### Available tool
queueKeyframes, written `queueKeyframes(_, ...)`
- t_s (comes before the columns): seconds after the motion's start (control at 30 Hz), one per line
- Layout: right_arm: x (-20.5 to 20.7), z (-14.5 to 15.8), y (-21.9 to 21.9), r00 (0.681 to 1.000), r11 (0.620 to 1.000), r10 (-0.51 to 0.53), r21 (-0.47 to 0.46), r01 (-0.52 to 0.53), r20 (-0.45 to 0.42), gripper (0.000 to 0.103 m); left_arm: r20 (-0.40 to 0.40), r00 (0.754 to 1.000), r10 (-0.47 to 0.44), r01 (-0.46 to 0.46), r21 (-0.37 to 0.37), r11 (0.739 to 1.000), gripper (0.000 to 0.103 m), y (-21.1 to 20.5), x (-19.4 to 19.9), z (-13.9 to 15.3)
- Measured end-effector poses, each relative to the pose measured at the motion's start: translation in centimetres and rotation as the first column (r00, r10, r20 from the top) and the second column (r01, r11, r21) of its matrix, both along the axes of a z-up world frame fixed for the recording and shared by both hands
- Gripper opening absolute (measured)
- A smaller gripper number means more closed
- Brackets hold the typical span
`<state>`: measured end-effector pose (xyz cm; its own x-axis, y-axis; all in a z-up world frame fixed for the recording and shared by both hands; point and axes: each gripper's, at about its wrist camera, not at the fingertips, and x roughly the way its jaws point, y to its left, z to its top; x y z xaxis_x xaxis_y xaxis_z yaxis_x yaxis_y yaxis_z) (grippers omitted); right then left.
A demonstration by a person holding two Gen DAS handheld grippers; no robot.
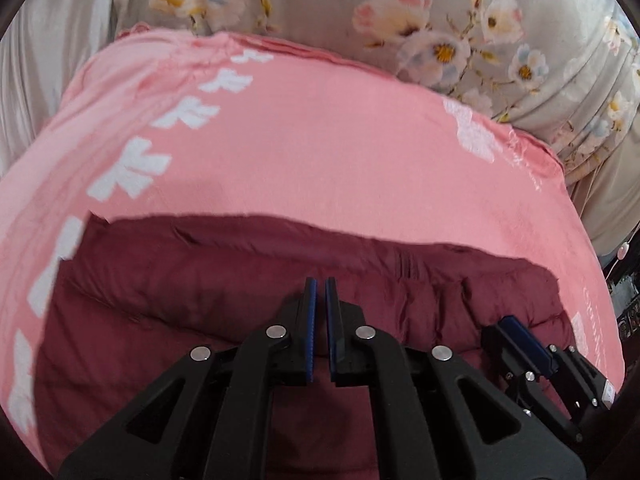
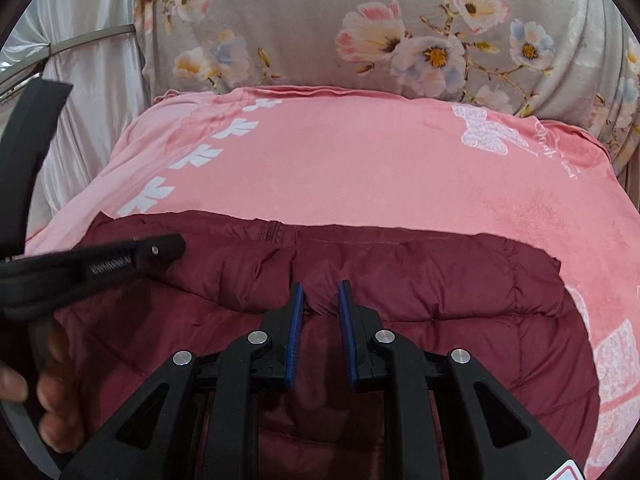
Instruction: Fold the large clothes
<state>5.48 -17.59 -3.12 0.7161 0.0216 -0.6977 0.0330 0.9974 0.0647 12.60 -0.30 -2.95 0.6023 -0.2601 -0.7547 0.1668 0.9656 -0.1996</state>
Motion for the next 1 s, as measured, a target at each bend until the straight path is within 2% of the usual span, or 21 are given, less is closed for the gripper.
queueKeyframes(0.1, 0.4, -0.9, -0.3, 1.000, 1.000, -0.011, 0.006, 0.011, -0.010, 0.016, -0.010, 1.000, 0.025, -0.025, 0.009, 1.000, 0.005, 0.0, 0.6, -1.8)
queueKeyframes(0.37, 2.2, -2.7, -0.4, 0.999, 0.999, -0.037, 0.004, 0.037, -0.032, 0.013, -0.005, 0.998, 0.060, -0.060, -0.003, 0.998, 0.004, 0.4, 1.8, -3.7)
queueKeyframes(0.57, 2.9, -3.8, -0.8, 0.997, 0.999, -0.039, 0.031, 0.041, -0.064, 0.012, 0.013, 0.998, 0.059, -0.059, 0.006, 0.998, 0.004, 0.1, 2.3, -4.8)
queueKeyframes(0.73, 2.9, -4.0, -1.2, 0.998, 0.998, -0.032, 0.061, 0.035, -0.061, 0.012, 0.022, 0.998, 0.059, -0.059, -0.016, 0.998, 0.004, 0.3, 2.5, -5.3)
queueKeyframes(0.8, 2.4, -3.4, -2.2, 0.998, 0.991, -0.036, 0.123, 0.042, -0.050, 0.010, 0.020, 0.998, 0.059, -0.058, -0.039, 0.998, 0.004, 0.6, 2.5, -5.3)
queueKeyframes(0.87, 1.0, -1.9, -3.8, 0.996, 0.983, -0.084, 0.164, 0.086, -0.022, 0.011, 0.011, 0.998, 0.059, -0.058, -0.081, 0.995, 0.004, 1.3, 2.4, -4.8)
queueKeyframes(0.9, -1.2, 0.5, -6.1, 0.987, 0.979, -0.159, 0.137, 0.153, 0.037, 0.011, 0.013, 0.997, 0.071, -0.069, -0.106, 0.992, 0.004, 2.1, 2.1, -4.2)
queueKeyframes(1.0, -2.9, 2.4, -9.4, 0.964, 0.967, -0.253, 0.051, 0.249, 0.078, 0.012, 0.044, 0.992, 0.116, -0.109, -0.135, 0.985, 0.004, 4.6, 0.9, -1.7)
